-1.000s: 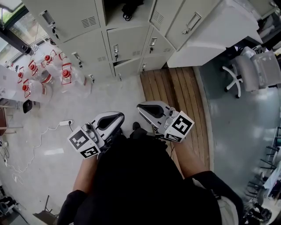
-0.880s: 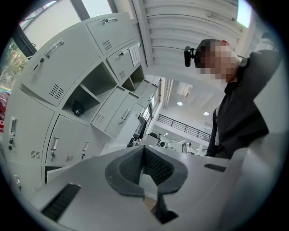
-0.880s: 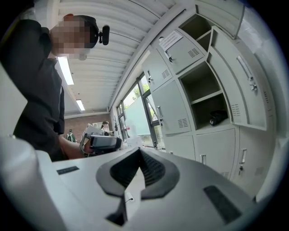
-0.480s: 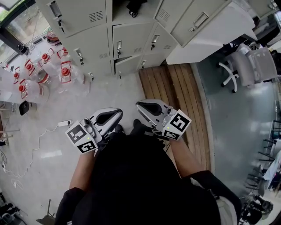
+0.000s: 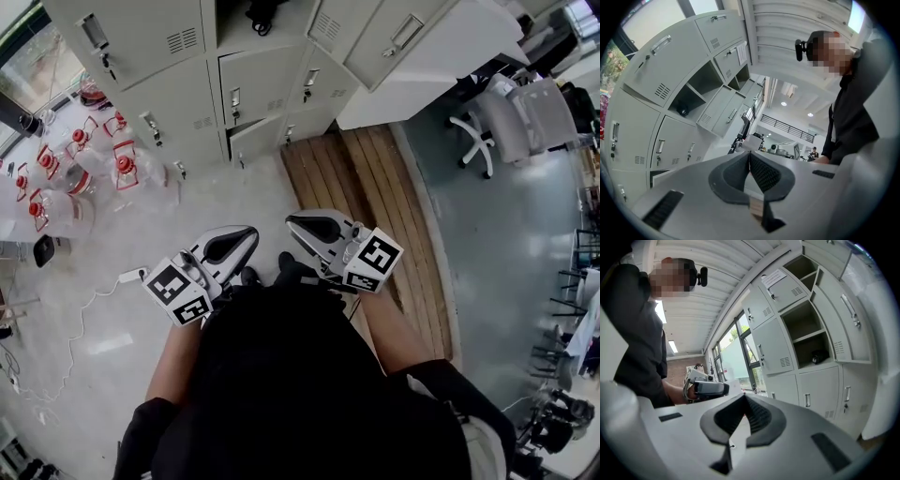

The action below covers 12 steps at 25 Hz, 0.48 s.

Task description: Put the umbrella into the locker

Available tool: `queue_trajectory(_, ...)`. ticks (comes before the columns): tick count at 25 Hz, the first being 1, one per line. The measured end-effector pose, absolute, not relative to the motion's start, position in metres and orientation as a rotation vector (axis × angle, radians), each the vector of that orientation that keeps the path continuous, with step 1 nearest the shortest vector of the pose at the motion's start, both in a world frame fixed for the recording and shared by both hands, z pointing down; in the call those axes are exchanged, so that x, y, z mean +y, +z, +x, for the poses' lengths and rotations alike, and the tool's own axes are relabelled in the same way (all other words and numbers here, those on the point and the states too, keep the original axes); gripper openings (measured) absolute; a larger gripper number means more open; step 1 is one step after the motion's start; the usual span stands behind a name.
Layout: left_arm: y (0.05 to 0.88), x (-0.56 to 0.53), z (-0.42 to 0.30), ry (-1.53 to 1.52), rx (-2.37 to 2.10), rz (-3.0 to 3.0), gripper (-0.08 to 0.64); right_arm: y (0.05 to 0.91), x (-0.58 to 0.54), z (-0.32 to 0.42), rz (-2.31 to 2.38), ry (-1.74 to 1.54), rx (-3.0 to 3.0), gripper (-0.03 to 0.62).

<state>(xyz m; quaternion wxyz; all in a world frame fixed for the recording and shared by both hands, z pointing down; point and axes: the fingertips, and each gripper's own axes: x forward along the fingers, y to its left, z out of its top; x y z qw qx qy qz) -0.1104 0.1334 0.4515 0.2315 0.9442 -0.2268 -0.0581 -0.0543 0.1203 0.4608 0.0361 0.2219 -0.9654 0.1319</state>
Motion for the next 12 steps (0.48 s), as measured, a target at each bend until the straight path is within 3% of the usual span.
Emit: queue_trajectory(12, 0.458, 0.138, -0.102, -0.162, -0.656, 2.609, 0.017, 0.474, 0.121, -0.045, 0.717, 0.444, -2.923, 0.010)
